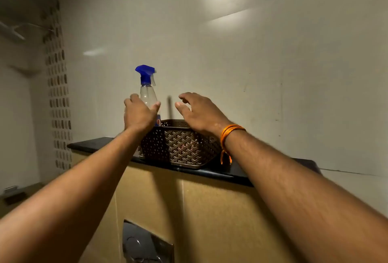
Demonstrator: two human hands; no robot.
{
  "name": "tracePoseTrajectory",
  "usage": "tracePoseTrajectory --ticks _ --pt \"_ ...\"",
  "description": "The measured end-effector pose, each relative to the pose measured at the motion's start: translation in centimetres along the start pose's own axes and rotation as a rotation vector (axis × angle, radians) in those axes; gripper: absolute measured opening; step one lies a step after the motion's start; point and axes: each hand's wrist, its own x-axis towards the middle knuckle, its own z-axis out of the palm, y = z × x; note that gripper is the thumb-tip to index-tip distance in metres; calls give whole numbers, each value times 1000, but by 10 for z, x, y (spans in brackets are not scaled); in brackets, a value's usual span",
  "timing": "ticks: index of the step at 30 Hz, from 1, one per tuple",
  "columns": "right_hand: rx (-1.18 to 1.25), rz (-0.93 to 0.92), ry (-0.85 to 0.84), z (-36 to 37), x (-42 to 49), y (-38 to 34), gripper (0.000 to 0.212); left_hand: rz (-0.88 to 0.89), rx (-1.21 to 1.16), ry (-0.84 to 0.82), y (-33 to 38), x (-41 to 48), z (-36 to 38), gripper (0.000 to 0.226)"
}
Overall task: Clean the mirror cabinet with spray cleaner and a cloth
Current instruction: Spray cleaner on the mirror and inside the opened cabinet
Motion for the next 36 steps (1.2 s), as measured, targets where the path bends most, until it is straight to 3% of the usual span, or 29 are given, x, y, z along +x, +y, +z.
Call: tracePoseTrajectory --ticks 5,17,30,36 --pt "-12 -5 -128 13 14 2 47 -114 40 -180 -10 12 15 72" --pt "60 4 -132 13 12 8 52 -80 -16 -75 -3 20 15 63" --pt "164 71 213 -82 -21 6 47 300 -258 83 130 -36 -22 62" --pt "279 156 376 -140 -59 2 49 382 -392 63 188 -87 -28 60"
